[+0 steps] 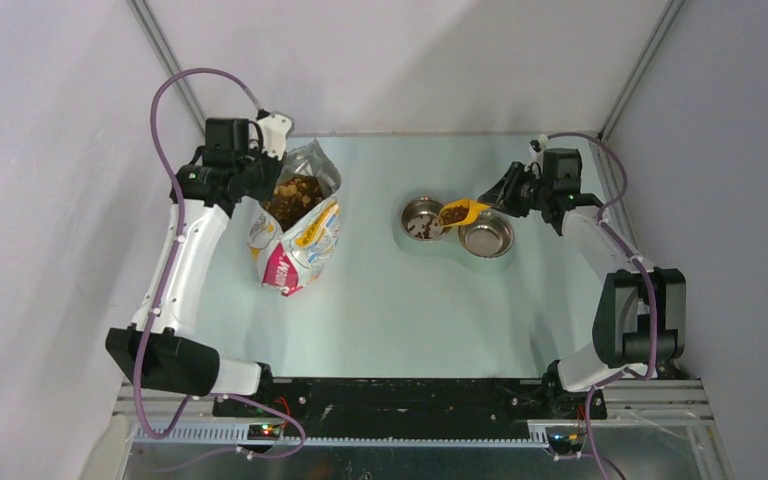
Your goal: Serve the pet food
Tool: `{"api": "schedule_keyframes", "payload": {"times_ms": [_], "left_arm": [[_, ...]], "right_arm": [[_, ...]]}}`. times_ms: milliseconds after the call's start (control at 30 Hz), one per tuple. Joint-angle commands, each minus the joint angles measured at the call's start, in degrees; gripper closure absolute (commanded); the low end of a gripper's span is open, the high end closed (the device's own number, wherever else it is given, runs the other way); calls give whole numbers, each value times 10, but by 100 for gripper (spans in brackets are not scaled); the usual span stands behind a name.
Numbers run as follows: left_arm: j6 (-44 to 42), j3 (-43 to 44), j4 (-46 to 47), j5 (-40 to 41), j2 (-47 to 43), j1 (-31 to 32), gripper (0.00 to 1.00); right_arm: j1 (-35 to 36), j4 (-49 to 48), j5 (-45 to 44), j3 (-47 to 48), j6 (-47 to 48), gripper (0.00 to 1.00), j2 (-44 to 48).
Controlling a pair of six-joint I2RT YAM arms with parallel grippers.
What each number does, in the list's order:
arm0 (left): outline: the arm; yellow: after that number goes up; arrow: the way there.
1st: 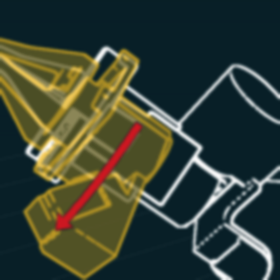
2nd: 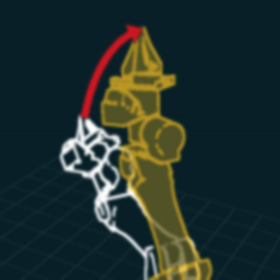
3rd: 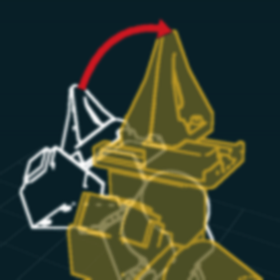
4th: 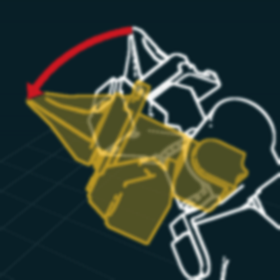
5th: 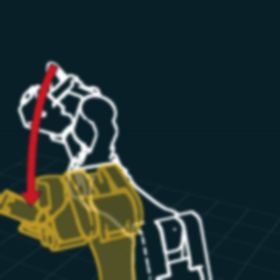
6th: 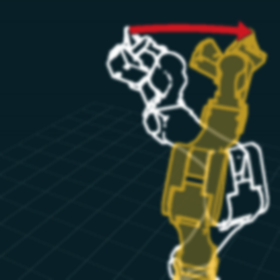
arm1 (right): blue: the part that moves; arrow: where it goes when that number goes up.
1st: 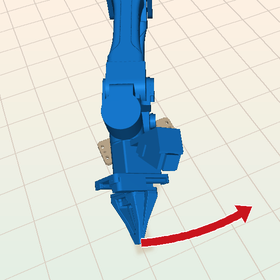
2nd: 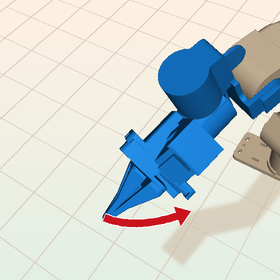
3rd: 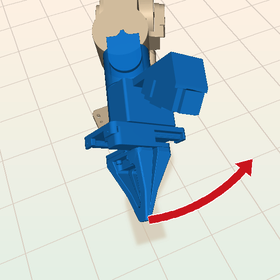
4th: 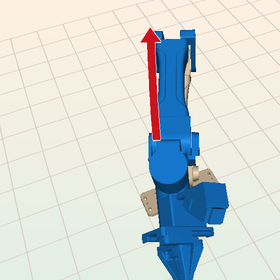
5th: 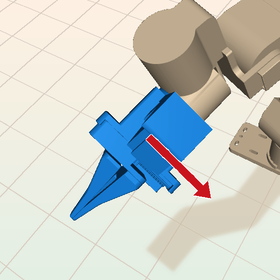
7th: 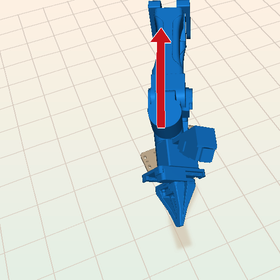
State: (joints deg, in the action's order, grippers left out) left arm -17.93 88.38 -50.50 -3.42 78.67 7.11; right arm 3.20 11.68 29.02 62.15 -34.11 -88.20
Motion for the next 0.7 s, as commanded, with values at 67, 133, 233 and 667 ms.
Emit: {"api": "schedule_keyframes", "payload": {"times_ms": [67, 133, 233, 667], "left_arm": [[17, -6, 8, -25, -23, -4, 100], [18, -5, 8, -25, -26, -3, 100], [18, -4, 9, -25, -27, -3, 100], [29, 1, 3, 8, -9, -3, 100]], "right_arm": [[38, 36, -79, 54, 99, 100, 14], [53, 44, -101, 63, 129, 100, 14], [79, 48, -129, 75, 165, 100, 15], [160, 43, -185, 101, 360, 100, 28]]}}
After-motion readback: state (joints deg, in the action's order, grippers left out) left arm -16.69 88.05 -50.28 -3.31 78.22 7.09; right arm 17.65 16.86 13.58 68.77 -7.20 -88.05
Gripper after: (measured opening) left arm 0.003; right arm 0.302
